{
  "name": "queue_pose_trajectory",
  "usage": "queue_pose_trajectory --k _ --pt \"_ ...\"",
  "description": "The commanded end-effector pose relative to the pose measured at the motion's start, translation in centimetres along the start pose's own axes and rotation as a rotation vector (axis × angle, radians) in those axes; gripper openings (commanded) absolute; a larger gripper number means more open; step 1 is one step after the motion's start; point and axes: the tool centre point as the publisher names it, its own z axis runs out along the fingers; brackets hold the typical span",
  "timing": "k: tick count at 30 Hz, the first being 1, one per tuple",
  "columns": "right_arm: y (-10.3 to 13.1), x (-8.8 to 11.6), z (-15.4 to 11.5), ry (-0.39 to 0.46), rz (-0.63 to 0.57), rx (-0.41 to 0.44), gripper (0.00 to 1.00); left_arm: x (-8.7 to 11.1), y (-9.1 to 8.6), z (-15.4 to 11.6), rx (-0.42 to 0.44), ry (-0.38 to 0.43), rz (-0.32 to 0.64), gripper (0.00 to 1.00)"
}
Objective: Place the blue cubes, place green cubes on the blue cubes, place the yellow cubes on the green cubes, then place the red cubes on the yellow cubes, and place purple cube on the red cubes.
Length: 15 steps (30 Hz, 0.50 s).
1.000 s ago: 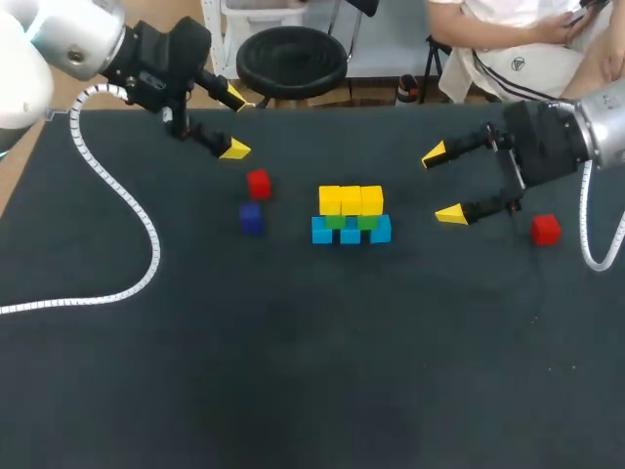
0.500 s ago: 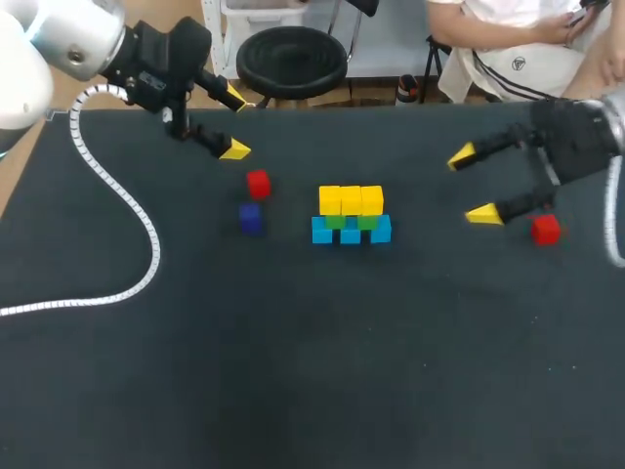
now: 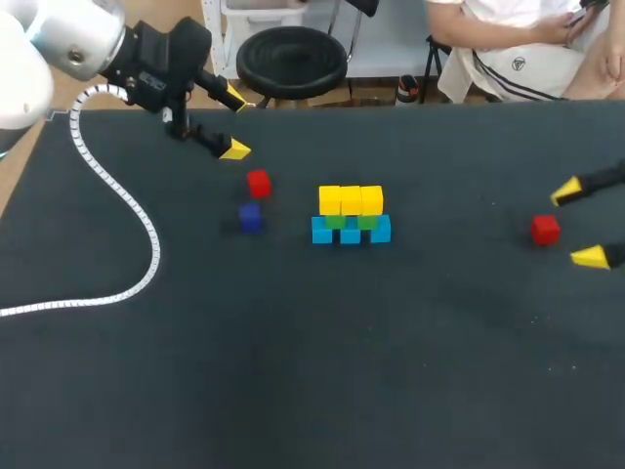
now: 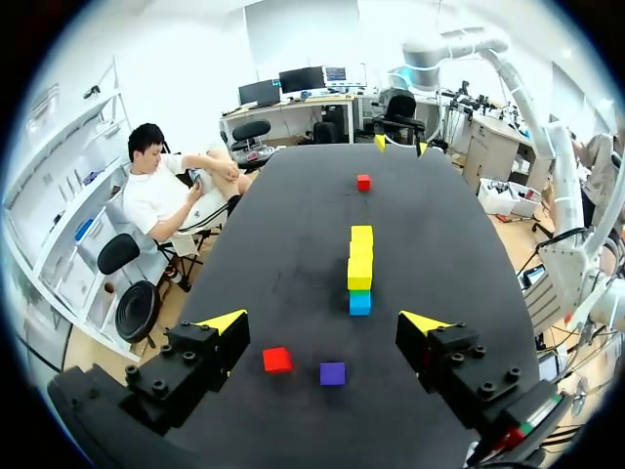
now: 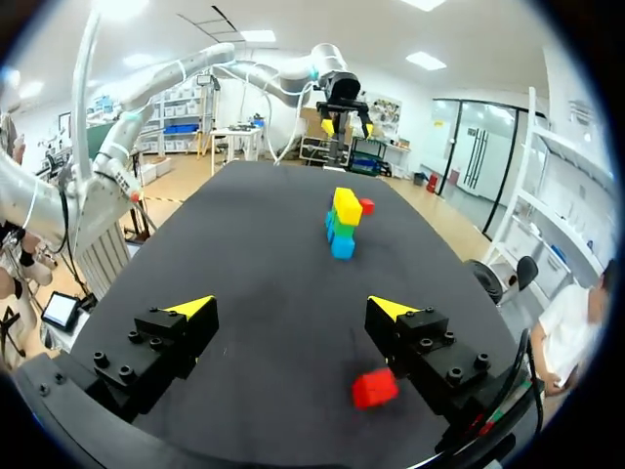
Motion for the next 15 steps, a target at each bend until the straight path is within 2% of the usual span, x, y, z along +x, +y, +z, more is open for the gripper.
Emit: queue_pose_trajectory --k 1,3,15 --pt "1.01 1.11 -1.07 0.012 0.011 0.030 1.00 0.02 -0.01 -0.03 -0.001 0.000 0.000 1.00" --pt "0.85 1.30 -0.90 -0.008 0.047 0.047 1.00 0.02 -0.01 -0.03 -0.001 0.000 0.000 1.00" --pt "0.85 1.30 -0.90 -0.008 0.047 0.047 1.00 0.02 -0.01 -0.03 -0.001 0.000 0.000 1.00"
